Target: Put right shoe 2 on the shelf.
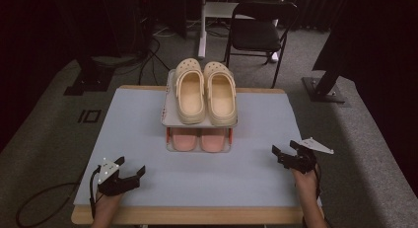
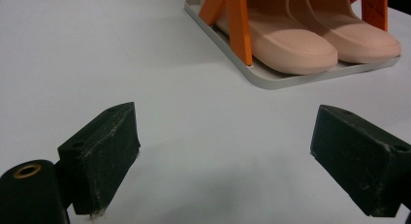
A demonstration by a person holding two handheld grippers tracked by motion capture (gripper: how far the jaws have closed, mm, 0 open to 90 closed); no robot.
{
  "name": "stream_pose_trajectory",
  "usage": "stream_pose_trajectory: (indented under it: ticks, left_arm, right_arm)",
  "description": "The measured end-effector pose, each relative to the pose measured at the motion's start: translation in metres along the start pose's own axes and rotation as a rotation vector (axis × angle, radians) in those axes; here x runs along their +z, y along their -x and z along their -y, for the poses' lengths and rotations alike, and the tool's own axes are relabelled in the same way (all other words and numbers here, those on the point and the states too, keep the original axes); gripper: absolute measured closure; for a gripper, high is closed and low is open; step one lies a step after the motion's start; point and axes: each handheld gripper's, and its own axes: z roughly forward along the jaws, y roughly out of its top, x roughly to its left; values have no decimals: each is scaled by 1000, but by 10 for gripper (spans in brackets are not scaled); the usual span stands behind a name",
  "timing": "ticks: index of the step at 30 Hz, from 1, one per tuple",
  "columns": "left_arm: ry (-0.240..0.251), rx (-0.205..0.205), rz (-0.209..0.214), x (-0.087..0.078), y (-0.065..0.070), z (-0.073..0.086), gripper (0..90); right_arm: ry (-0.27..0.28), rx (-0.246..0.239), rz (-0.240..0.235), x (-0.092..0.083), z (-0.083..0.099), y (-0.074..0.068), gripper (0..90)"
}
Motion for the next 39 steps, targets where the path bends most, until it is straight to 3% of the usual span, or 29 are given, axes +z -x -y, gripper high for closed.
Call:
stream_pose_trajectory:
  ticks: [6, 18, 30, 35, 39]
  left_arm:
    - [-1, -1, -1, 0, 0, 0, 99]
    - [-2, 0, -1, 0, 0, 0, 99]
    - [3, -2, -7, -3, -2, 0, 100]
    - [1, -4, -11, -3, -2, 1, 100]
    - [-4, -1, -16, -2, -1, 1, 100]
  right_arm:
    - [-35, -5, 2, 0, 14, 3, 138]
    - [-53, 4, 14, -6, 29, 4, 137]
    - [-25, -22, 81, -13, 38, 3, 136]
    - [-13, -45, 147, -21, 47, 4, 136]
    - [-9, -44, 159, -25, 49, 5, 136]
